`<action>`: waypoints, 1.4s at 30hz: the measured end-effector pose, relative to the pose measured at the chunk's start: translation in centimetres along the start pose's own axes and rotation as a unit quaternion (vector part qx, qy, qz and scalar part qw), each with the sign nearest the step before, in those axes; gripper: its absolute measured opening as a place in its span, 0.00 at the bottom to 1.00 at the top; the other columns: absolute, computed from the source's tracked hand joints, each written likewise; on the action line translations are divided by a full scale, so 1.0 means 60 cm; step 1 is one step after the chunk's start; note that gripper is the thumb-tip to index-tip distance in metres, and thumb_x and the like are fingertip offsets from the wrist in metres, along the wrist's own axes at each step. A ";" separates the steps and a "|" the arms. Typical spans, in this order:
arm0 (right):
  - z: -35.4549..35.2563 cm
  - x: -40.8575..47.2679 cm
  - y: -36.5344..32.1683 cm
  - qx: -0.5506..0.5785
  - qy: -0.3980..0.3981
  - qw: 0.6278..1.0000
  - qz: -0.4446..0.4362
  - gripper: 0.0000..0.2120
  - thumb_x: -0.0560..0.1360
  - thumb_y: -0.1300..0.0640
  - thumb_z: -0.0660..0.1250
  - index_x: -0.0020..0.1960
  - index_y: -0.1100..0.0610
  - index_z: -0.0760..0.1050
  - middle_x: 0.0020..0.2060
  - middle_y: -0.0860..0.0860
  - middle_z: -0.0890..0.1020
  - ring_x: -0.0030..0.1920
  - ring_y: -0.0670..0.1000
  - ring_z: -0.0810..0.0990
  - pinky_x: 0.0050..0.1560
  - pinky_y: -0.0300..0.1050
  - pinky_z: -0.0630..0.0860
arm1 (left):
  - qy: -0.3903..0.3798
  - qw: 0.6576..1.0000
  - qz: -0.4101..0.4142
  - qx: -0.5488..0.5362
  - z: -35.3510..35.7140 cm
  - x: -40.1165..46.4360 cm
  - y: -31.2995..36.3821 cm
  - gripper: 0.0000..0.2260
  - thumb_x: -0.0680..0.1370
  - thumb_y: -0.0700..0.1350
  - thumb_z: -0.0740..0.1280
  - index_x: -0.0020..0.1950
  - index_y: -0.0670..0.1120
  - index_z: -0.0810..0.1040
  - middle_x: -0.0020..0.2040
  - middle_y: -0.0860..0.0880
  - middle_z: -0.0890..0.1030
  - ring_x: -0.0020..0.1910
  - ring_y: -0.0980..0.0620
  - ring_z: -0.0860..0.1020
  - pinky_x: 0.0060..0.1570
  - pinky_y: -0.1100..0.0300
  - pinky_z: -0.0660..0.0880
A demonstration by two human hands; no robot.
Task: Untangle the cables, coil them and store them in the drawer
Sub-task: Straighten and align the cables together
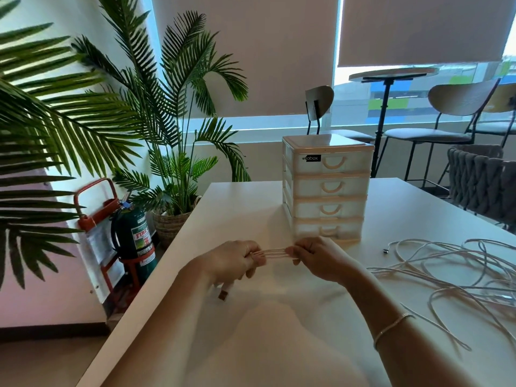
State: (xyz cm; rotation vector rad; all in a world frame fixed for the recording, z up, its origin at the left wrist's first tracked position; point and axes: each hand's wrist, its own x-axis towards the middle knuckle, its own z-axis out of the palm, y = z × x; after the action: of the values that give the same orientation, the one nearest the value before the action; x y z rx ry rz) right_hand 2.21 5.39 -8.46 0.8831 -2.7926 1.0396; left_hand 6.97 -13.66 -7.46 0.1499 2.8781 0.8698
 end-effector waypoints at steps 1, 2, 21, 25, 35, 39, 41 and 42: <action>0.002 0.001 0.000 -0.002 -0.003 1.000 -0.001 0.16 0.78 0.53 0.60 0.33 0.52 0.73 0.26 0.44 0.68 0.25 0.43 0.65 0.27 0.32 0.64 | -0.014 1.000 -0.014 0.006 -0.006 -0.003 -0.003 0.07 0.80 0.49 0.60 0.43 0.51 0.73 0.36 0.51 0.77 0.33 0.51 0.73 0.34 0.57 0.71; 0.003 0.002 0.000 -0.007 -0.008 1.000 -0.003 0.15 0.79 0.53 0.60 0.35 0.53 0.75 0.26 0.44 0.69 0.25 0.43 0.65 0.27 0.32 0.64 | -0.026 0.999 -0.027 0.016 -0.012 -0.007 -0.004 0.06 0.80 0.47 0.60 0.43 0.52 0.73 0.37 0.51 0.77 0.34 0.50 0.74 0.33 0.56 0.72; 0.058 0.018 -0.011 -0.120 -0.067 0.990 -0.023 0.14 0.80 0.53 0.54 0.44 0.56 0.76 0.48 0.55 0.81 0.47 0.55 0.77 0.47 0.44 0.70 | 0.072 0.992 0.020 0.100 0.027 0.011 -0.019 0.12 0.79 0.44 0.59 0.60 0.46 0.75 0.60 0.46 0.77 0.60 0.48 0.74 0.58 0.60 0.68; 0.063 0.018 -0.005 -0.126 -0.066 0.990 -0.017 0.15 0.81 0.54 0.52 0.51 0.58 0.77 0.49 0.52 0.82 0.50 0.54 0.79 0.51 0.45 0.73 | 0.169 0.982 0.026 0.077 0.075 0.023 0.007 0.13 0.81 0.48 0.54 0.54 0.43 0.75 0.54 0.41 0.80 0.54 0.41 0.77 0.50 0.53 0.72; 0.038 0.006 -0.012 0.098 -0.129 0.985 0.063 0.13 0.78 0.56 0.60 0.36 0.51 0.75 0.20 0.40 0.74 0.27 0.41 0.67 0.31 0.33 0.63 | 0.236 0.967 -0.013 0.096 0.085 0.020 0.000 0.21 0.81 0.56 0.51 0.55 0.43 0.76 0.54 0.39 0.80 0.56 0.38 0.76 0.50 0.52 0.71; 0.030 0.003 -0.008 0.026 -0.110 0.993 0.036 0.13 0.78 0.52 0.60 0.37 0.53 0.77 0.29 0.44 0.74 0.31 0.44 0.70 0.34 0.36 0.64 | 0.267 0.961 0.016 0.069 0.082 0.026 -0.011 0.19 0.81 0.54 0.55 0.46 0.40 0.77 0.47 0.38 0.81 0.50 0.38 0.77 0.44 0.53 0.69; 0.028 0.007 -0.007 -0.034 -0.091 0.995 0.006 0.12 0.79 0.55 0.59 0.44 0.59 0.79 0.35 0.46 0.78 0.39 0.46 0.74 0.37 0.36 0.65 | 0.248 0.965 0.050 0.072 0.083 0.027 -0.011 0.20 0.80 0.54 0.56 0.47 0.40 0.79 0.47 0.38 0.81 0.49 0.39 0.77 0.44 0.54 0.69; 0.028 0.008 -0.006 -0.053 -0.083 0.995 -0.009 0.12 0.79 0.57 0.58 0.46 0.60 0.78 0.36 0.45 0.78 0.42 0.47 0.75 0.39 0.35 0.65 | 0.240 0.965 0.067 0.076 0.083 0.026 -0.009 0.20 0.80 0.54 0.55 0.47 0.41 0.80 0.46 0.38 0.82 0.49 0.40 0.77 0.44 0.54 0.68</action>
State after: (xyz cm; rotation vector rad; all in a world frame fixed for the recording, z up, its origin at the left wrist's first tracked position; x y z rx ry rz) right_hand 2.27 3.88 -9.44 1.0256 -2.9355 0.8439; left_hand 6.19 -11.21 -12.00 0.1721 3.4257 0.7974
